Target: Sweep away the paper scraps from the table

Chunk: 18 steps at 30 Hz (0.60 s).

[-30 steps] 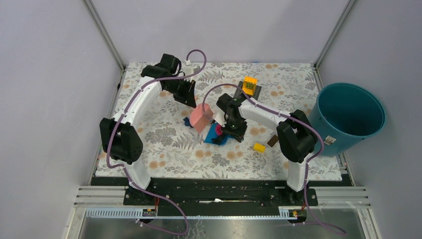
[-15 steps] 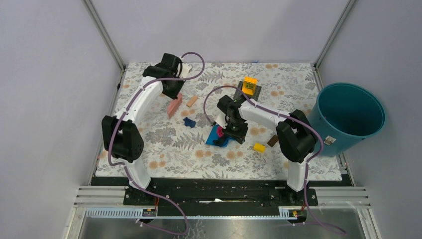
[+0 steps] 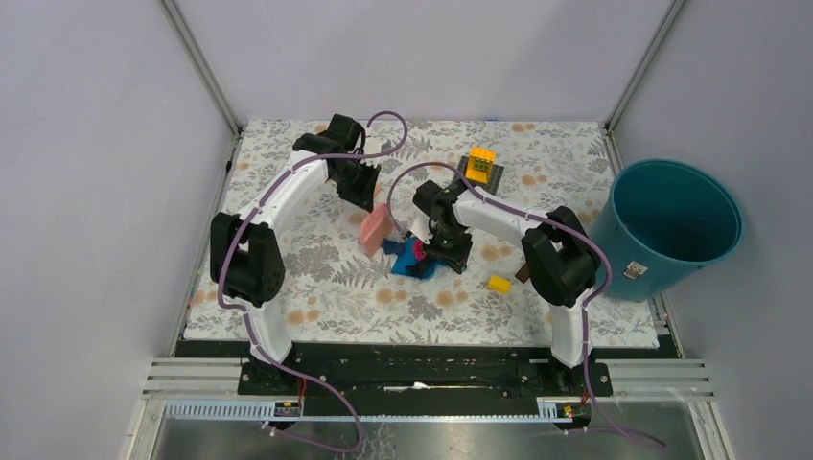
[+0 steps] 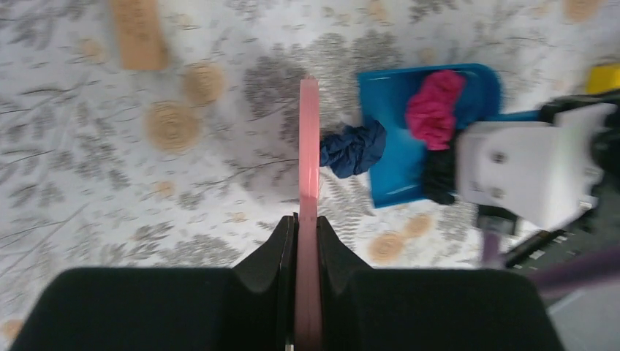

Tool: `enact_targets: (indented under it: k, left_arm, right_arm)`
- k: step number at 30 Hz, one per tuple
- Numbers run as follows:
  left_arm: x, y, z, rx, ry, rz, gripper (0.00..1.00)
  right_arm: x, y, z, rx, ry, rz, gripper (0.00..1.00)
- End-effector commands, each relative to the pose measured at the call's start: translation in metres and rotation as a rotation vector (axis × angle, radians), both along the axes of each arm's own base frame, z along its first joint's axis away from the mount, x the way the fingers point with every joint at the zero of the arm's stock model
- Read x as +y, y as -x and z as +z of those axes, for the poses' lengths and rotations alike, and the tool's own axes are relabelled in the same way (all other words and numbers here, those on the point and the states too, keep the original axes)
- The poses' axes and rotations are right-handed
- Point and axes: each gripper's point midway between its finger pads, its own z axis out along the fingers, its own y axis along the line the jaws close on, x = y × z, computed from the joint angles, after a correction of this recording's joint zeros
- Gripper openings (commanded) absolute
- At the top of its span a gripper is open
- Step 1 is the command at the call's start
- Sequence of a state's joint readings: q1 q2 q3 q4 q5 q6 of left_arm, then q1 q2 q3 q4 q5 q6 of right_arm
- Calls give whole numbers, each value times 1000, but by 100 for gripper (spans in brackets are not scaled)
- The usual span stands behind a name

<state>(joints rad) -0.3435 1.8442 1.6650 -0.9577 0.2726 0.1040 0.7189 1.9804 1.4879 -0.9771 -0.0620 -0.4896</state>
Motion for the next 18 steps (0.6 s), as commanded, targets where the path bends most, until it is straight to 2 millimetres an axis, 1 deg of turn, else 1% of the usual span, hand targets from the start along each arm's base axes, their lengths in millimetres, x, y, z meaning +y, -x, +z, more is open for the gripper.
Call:
enact_targets:
  k: [1, 3, 5, 12, 18]
  left_arm:
    - [-40, 18, 34, 45, 240, -55, 0]
    - [-48, 20, 43, 48, 286, -70, 0]
    - [-50, 21, 49, 43, 305, -80, 0]
    - [-48, 19, 54, 15, 293, -78, 0]
    - [-45, 19, 75, -33, 291, -95, 0]
  right_arm:
    - [8, -10, 5, -8, -10, -18, 0]
    - [12, -10, 6, -3, -23, -18, 0]
    - [12, -10, 7, -3, -29, -16, 0]
    - [10, -6, 7, -7, -45, -5, 0]
    - [13, -7, 10, -48, -96, 1, 0]
